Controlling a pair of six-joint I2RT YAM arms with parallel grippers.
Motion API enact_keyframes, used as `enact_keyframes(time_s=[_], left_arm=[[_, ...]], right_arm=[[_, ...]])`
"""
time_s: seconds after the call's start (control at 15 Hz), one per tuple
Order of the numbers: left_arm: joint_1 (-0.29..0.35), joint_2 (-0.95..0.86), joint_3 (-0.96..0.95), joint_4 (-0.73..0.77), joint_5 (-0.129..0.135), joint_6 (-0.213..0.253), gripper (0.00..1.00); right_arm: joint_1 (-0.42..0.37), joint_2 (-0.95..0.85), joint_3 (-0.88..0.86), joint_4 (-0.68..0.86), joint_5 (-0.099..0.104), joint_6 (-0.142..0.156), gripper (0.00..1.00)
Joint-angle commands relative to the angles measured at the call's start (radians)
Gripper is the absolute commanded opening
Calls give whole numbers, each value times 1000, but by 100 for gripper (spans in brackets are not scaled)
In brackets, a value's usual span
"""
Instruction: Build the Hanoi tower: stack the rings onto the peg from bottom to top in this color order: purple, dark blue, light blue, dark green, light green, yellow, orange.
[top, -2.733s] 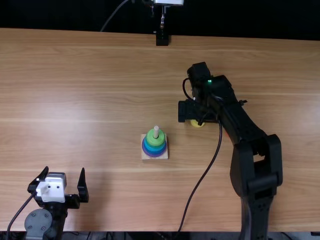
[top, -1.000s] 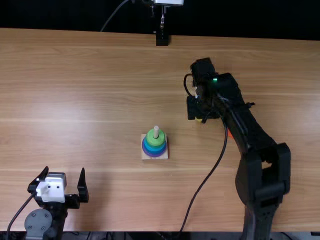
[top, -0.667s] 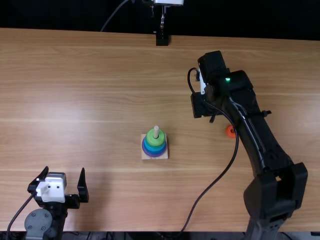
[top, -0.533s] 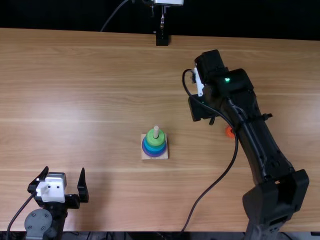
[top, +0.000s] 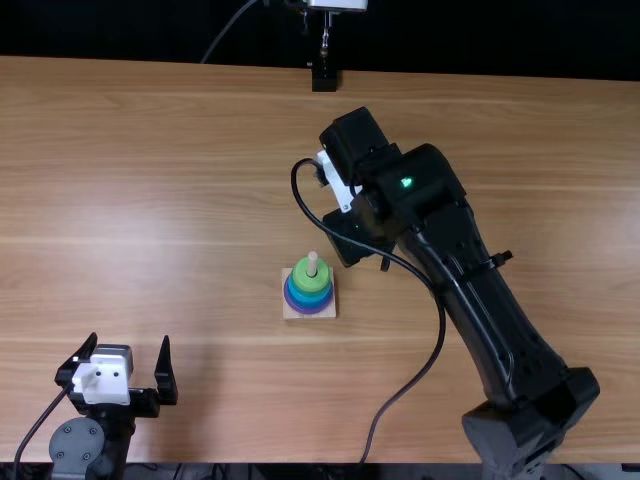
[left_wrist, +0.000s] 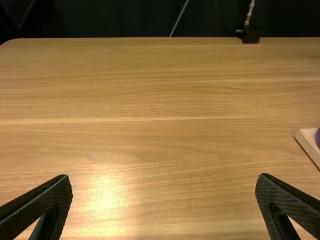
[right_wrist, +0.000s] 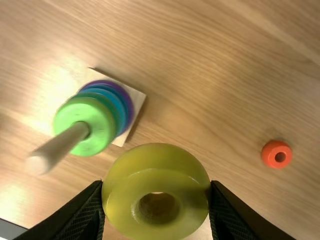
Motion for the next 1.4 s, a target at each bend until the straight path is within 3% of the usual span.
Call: enact_keyframes(time_s=[0.0, 0.47, 1.33], left_arm=[[-11, -12, -105, -77, 4, 3, 100], [-11, -12, -105, -77, 4, 3, 100], [-11, -12, -105, -77, 4, 3, 100]], right_arm=[[39, -52, 46, -5, -4, -5, 0], [128, -41, 42, 6, -6, 4, 0], [138, 61, 34, 11, -4, 9, 0]])
